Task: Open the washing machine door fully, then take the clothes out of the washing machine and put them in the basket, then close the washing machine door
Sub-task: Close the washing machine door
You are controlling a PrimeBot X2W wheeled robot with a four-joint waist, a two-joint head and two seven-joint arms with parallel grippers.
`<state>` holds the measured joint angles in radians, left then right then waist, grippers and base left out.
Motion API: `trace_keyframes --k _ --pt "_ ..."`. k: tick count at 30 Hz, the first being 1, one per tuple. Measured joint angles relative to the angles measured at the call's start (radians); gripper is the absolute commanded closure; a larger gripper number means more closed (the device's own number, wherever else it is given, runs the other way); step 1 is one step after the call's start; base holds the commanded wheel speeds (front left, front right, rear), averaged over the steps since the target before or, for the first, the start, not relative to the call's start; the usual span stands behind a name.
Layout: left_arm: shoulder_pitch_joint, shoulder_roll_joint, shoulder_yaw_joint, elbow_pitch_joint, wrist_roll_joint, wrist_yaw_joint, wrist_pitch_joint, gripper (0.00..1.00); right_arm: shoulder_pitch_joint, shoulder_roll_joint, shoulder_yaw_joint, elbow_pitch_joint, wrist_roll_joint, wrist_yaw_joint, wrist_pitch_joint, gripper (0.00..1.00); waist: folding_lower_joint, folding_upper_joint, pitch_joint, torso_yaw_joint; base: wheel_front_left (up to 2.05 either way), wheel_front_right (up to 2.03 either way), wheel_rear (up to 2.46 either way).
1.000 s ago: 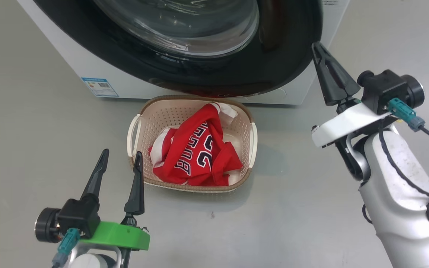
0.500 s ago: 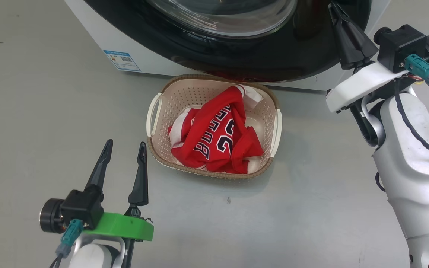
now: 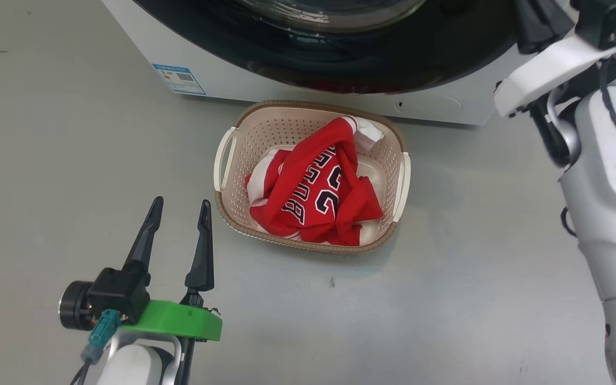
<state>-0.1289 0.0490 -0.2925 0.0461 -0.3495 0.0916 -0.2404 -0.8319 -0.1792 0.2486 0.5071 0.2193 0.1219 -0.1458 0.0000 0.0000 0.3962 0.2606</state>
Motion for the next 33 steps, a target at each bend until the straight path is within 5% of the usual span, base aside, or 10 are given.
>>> trace_keyframes --k 13,33 --pt "-0.025 -0.004 -0.010 0.019 -0.001 0.000 -0.009 0.00 -0.125 -0.046 -0.029 0.101 0.000 0.000 -0.001 1.00 0.0000 0.0000 0.017 0.026 0.00 0.00 0.00" --pt "-0.042 -0.005 -0.007 0.045 -0.001 0.000 -0.009 0.00 -0.164 -0.005 -0.020 0.213 0.021 0.000 -0.071 1.00 0.0000 0.0000 0.010 0.021 0.00 0.00 0.00"
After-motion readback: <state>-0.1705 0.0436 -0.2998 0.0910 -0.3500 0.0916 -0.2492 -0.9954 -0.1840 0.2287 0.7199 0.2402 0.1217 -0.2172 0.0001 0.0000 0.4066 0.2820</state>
